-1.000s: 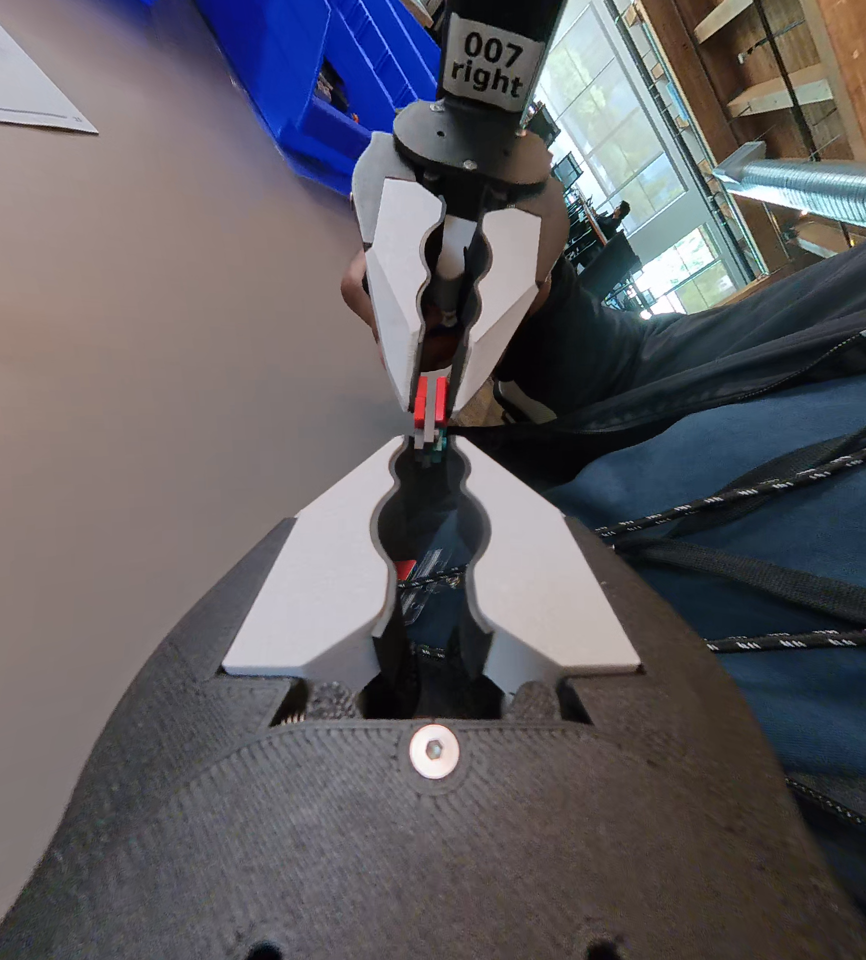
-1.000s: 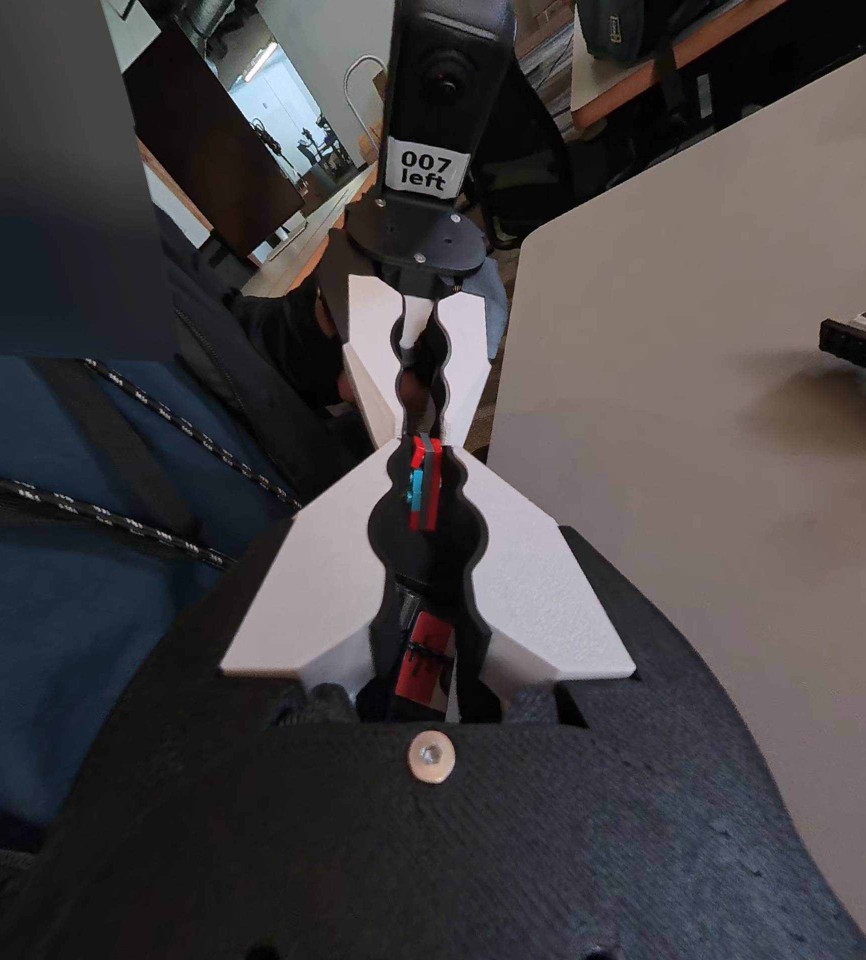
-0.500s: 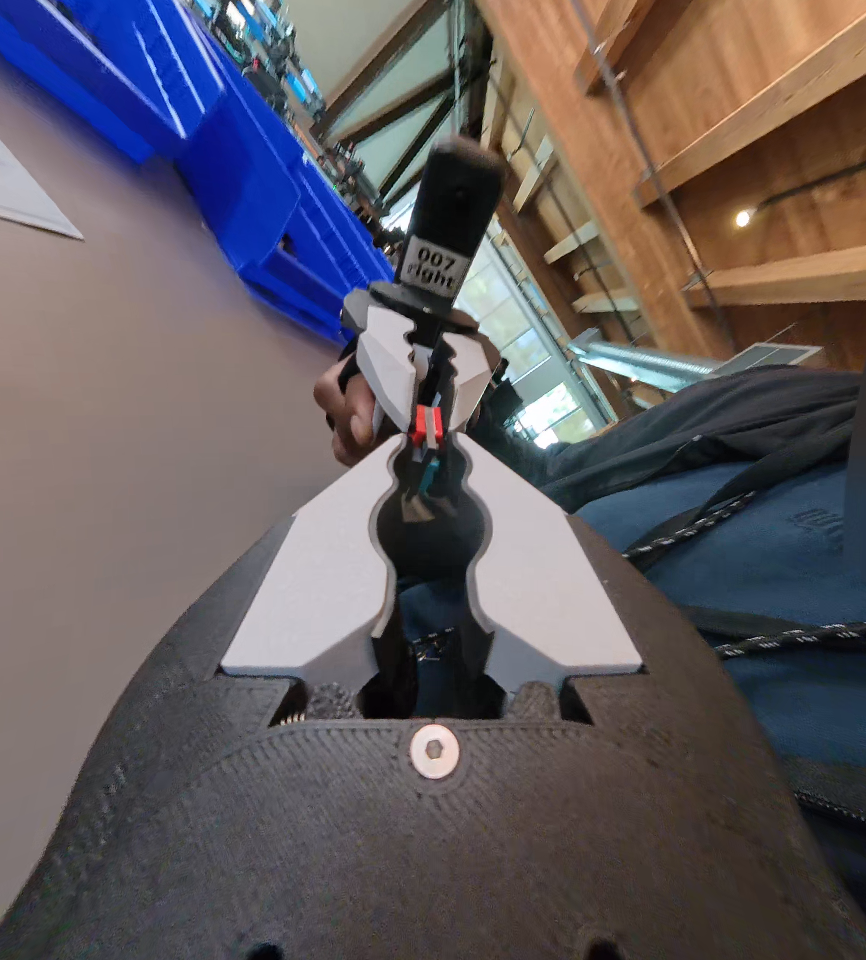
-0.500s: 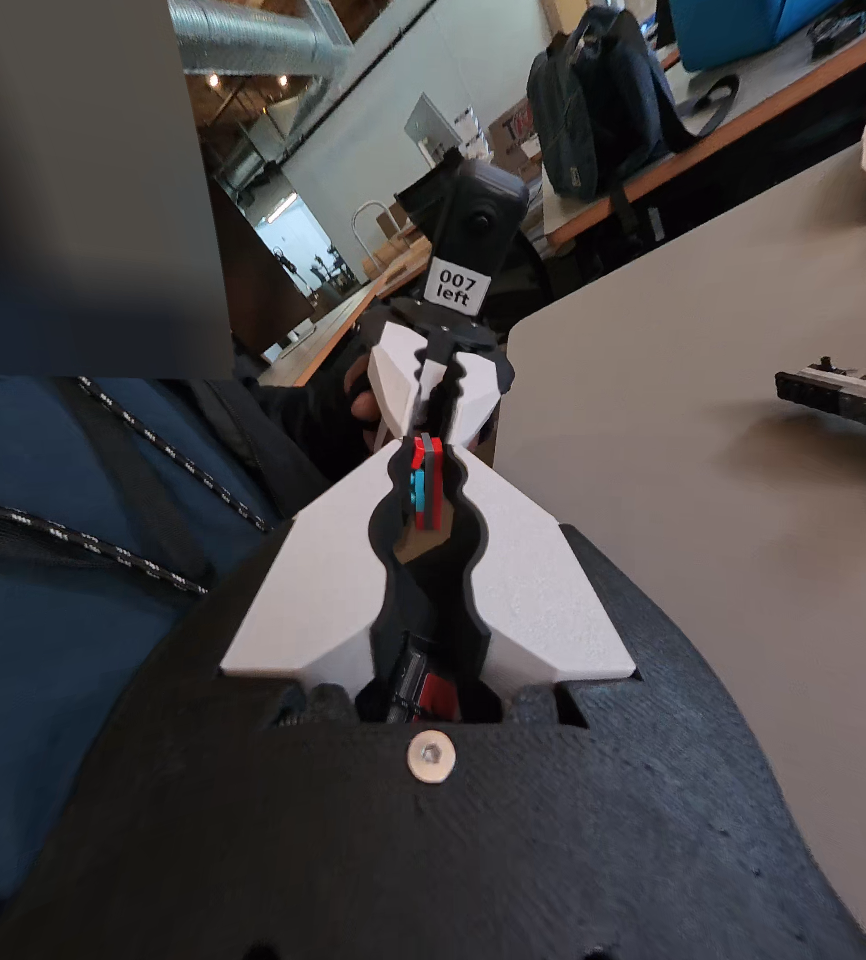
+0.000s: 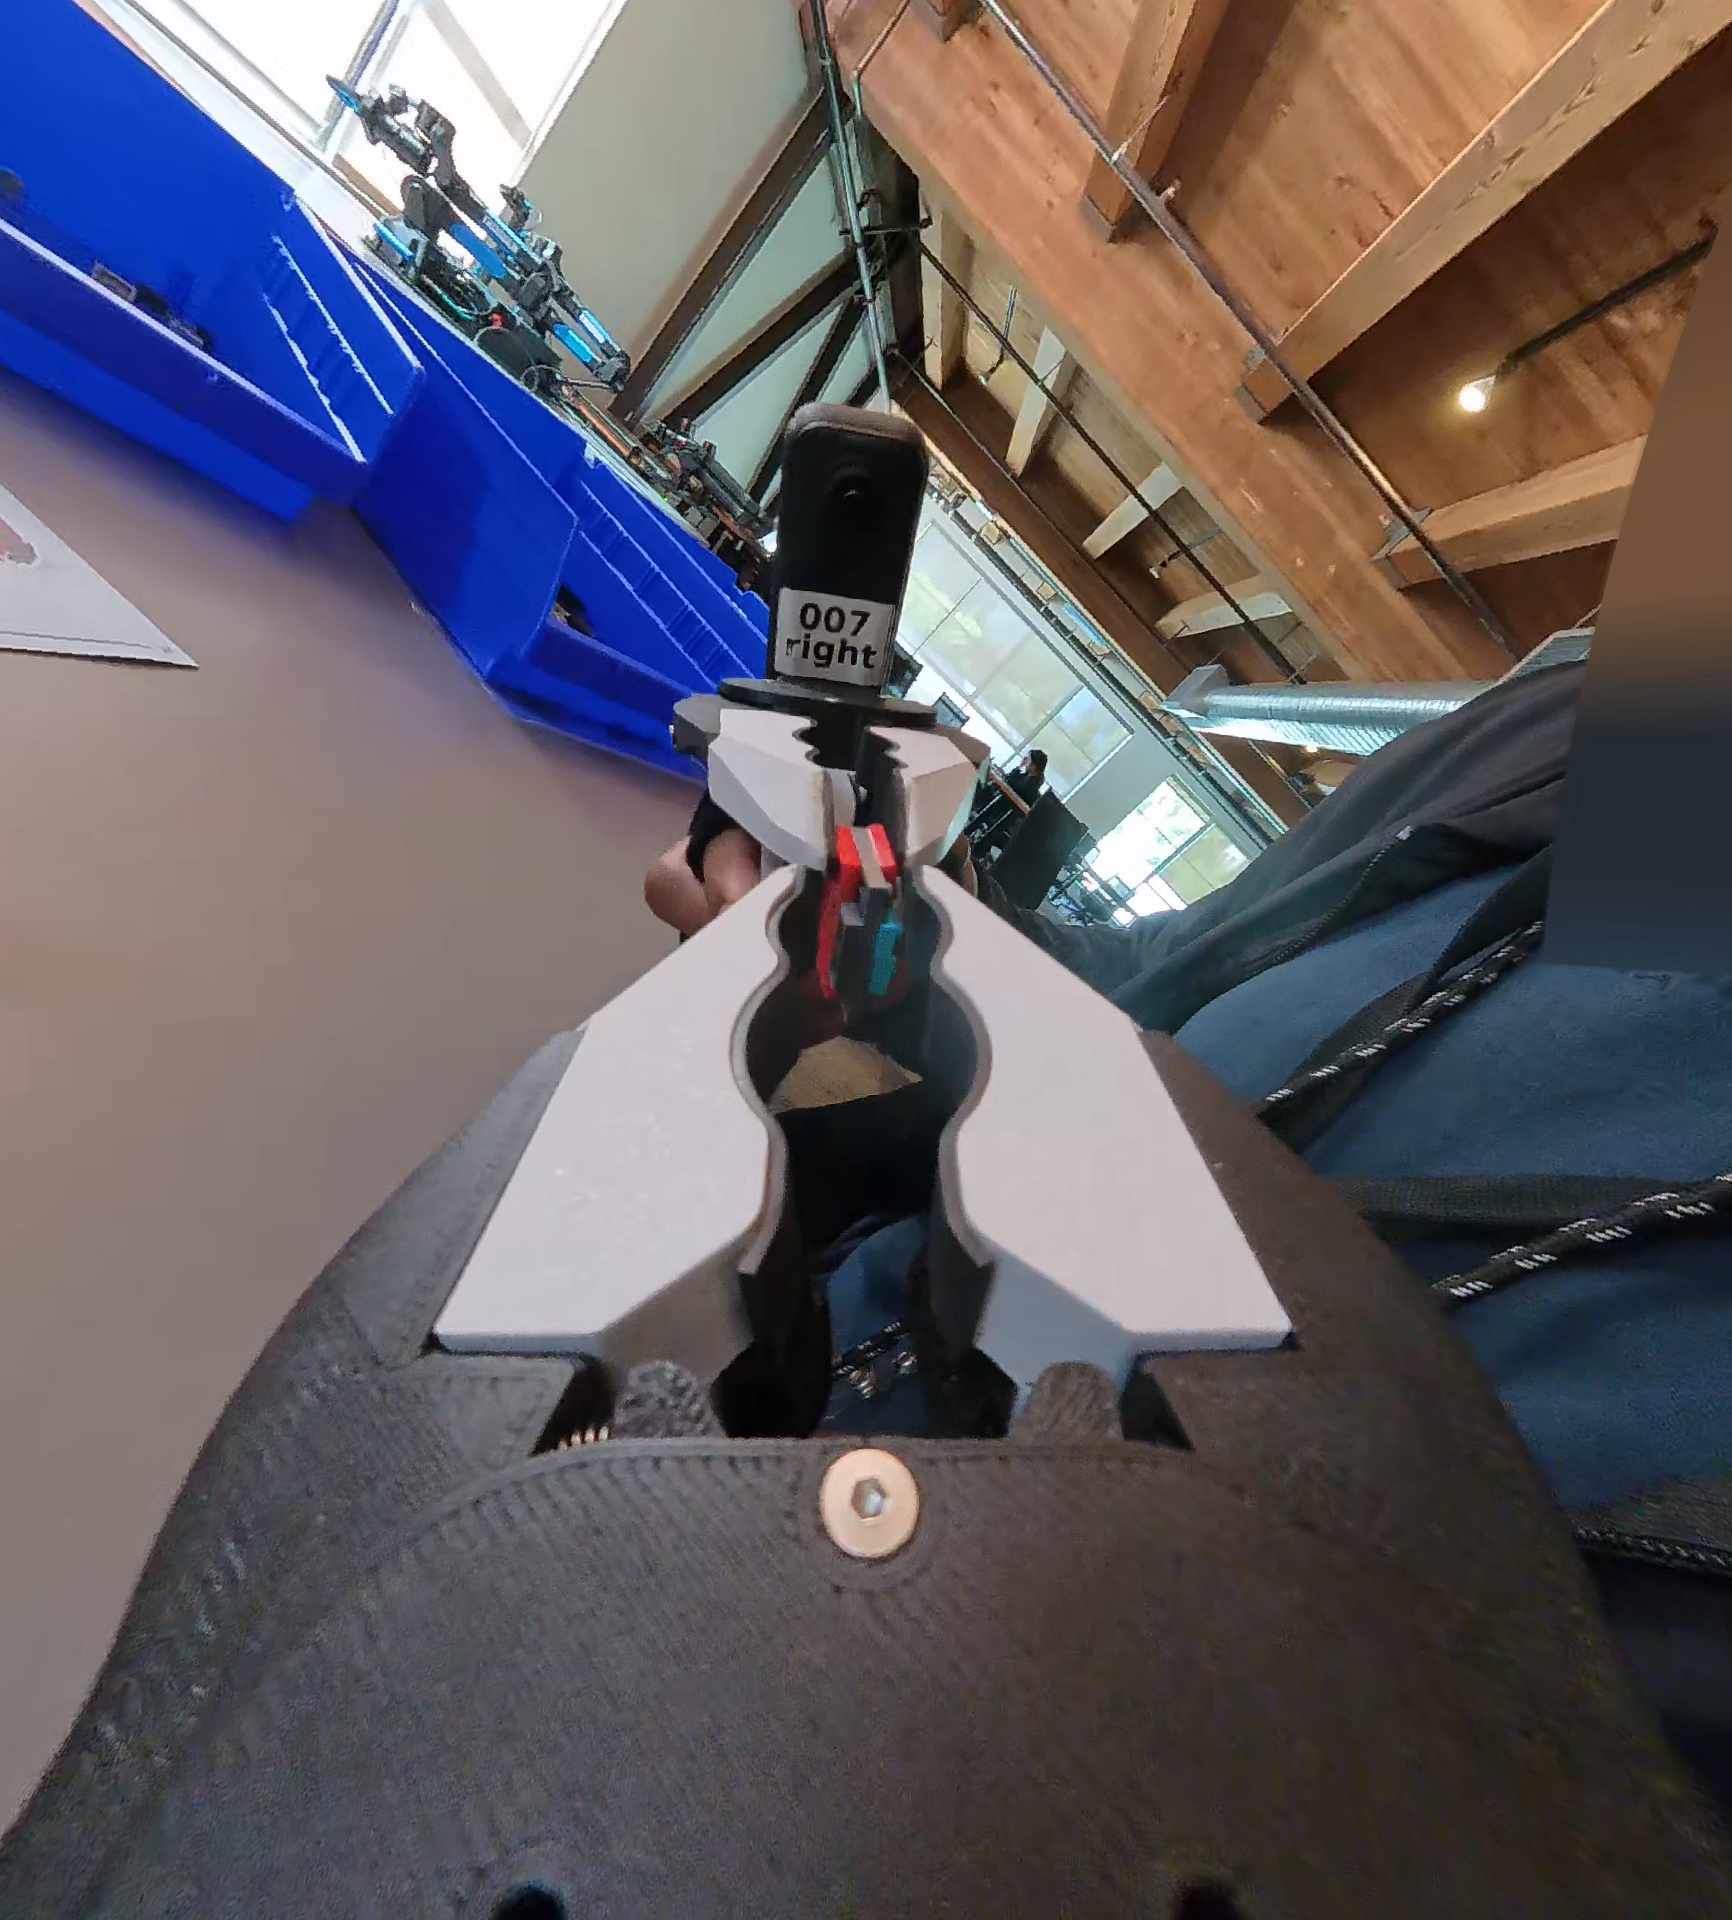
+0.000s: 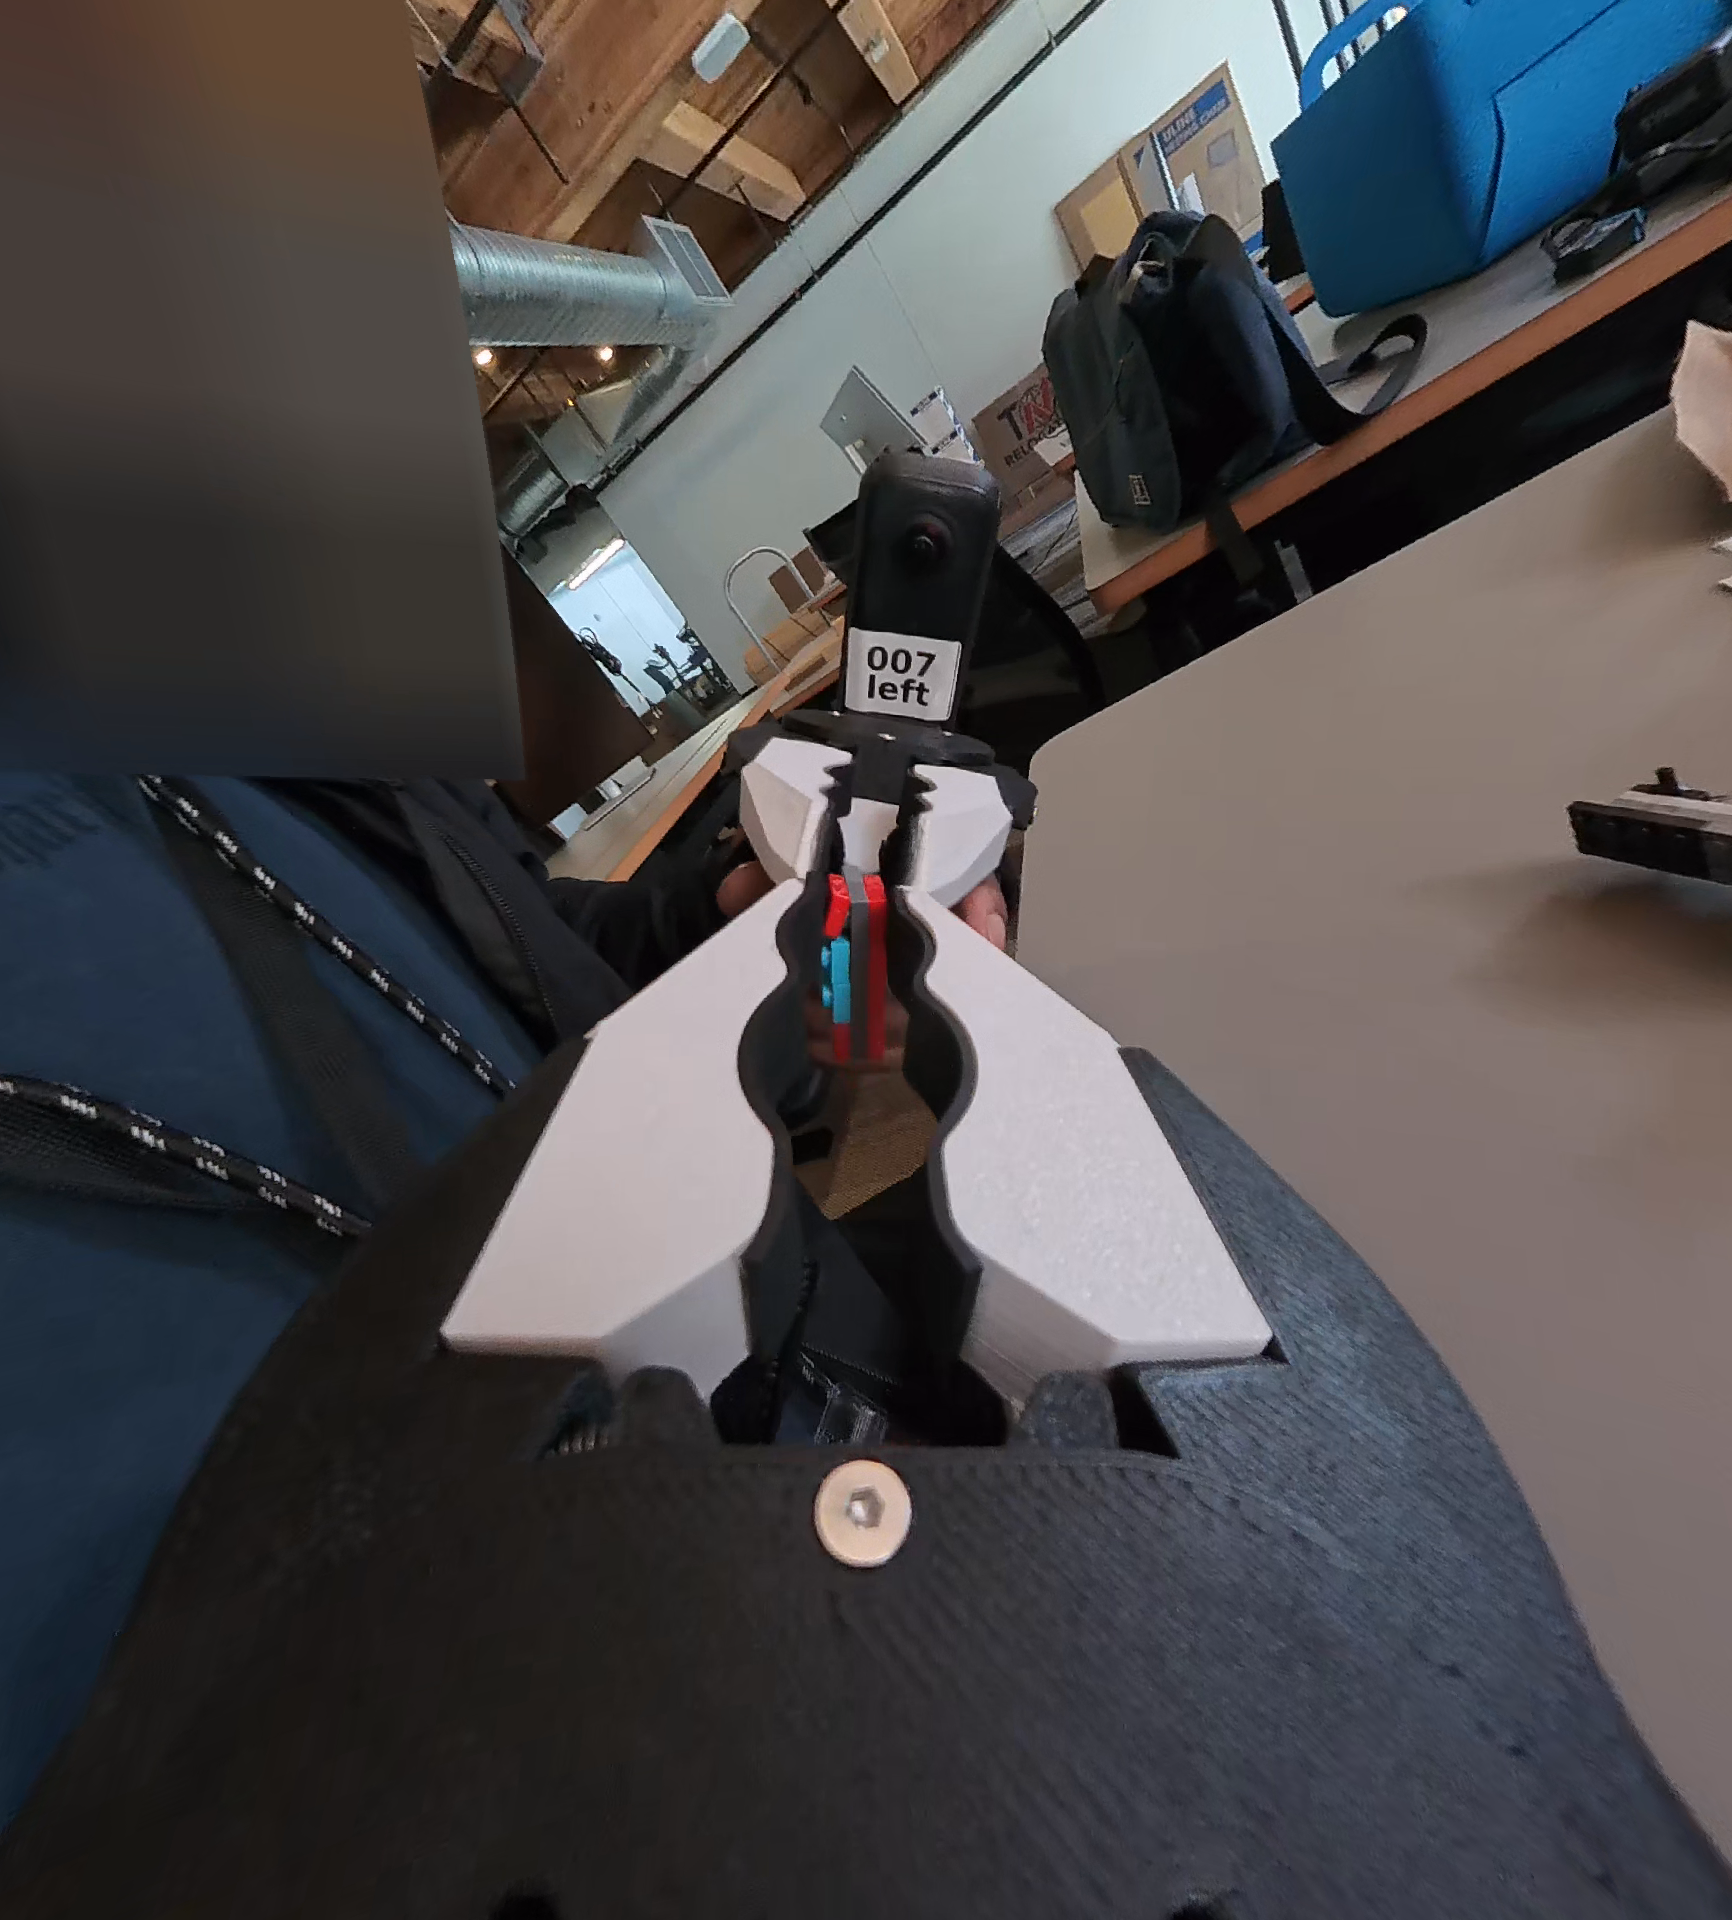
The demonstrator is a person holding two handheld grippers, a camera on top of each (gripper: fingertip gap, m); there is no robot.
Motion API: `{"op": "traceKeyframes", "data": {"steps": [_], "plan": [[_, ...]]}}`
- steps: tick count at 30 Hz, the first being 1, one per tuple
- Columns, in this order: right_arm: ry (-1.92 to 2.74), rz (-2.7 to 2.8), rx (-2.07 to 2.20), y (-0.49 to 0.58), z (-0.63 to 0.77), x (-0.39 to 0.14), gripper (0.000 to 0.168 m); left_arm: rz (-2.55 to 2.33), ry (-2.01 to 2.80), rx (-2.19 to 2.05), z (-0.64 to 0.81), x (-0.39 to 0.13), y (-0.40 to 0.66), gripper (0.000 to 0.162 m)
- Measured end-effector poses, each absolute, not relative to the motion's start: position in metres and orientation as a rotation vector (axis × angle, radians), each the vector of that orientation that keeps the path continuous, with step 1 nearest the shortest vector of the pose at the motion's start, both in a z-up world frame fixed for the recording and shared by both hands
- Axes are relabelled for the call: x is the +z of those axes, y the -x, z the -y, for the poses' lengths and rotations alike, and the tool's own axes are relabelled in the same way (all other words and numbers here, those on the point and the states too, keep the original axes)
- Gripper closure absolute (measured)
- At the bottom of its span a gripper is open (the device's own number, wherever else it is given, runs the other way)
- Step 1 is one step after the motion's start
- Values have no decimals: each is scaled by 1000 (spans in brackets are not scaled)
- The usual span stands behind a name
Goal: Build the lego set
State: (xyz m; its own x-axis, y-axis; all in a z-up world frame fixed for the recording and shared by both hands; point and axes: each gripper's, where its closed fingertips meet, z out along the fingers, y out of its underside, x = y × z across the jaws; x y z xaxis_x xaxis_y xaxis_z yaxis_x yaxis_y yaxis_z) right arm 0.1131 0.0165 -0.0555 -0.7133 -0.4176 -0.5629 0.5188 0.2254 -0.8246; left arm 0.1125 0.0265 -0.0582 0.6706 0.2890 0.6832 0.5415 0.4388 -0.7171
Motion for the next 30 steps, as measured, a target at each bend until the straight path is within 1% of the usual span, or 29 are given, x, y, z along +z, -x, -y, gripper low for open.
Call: {"op": "traceKeyframes", "data": {"steps": [5, 12, 24, 30], "plan": [[-106, -1736, -1603, -114, -16, -54, 157, 862, 1154, -159, -26, -57, -113, 146], [-131, -1704, -1613, -115, -15, -53, 157, 856, 1168, -150, -24, -56, -115, 153], [-176, -1654, -1618, -115, -13, -52, 157, 852, 1151, -140, -21, -54, -114, 153], [-324, -1609, -1571, -105, -7, -58, 158, 932, 1055, -227, -17, -59, -107, 152]]}}
